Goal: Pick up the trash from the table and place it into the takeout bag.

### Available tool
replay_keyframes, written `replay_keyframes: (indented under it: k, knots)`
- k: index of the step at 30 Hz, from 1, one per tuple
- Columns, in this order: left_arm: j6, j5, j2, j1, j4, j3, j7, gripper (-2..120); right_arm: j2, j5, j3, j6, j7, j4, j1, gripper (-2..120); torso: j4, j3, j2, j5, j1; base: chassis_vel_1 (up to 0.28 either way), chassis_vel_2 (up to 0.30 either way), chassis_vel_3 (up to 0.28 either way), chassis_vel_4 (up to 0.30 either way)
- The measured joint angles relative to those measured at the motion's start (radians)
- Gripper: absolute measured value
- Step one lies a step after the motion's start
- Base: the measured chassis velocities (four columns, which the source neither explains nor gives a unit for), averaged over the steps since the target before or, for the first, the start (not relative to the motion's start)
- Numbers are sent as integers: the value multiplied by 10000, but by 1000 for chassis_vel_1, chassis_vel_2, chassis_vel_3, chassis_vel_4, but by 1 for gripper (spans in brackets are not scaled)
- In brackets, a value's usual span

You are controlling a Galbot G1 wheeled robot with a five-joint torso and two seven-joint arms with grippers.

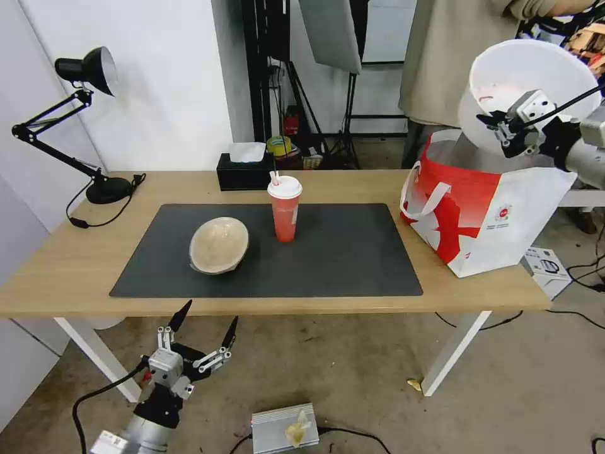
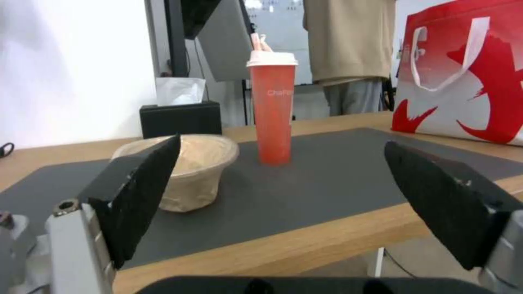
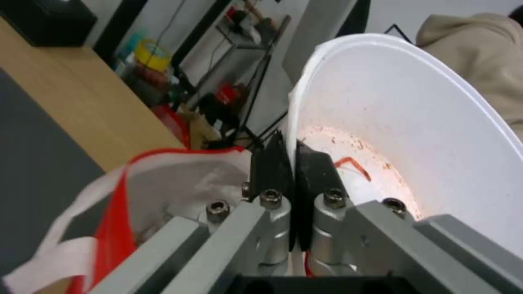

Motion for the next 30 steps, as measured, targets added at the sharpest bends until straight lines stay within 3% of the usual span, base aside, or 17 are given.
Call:
replay_keyframes:
  k: [30]
  knots:
    - [-18,84,-211,-56,294,51,156,100,1371,-1054,-275,359,-14,-1795,-46,0,0,1,-1,1,0,0,0,0,0]
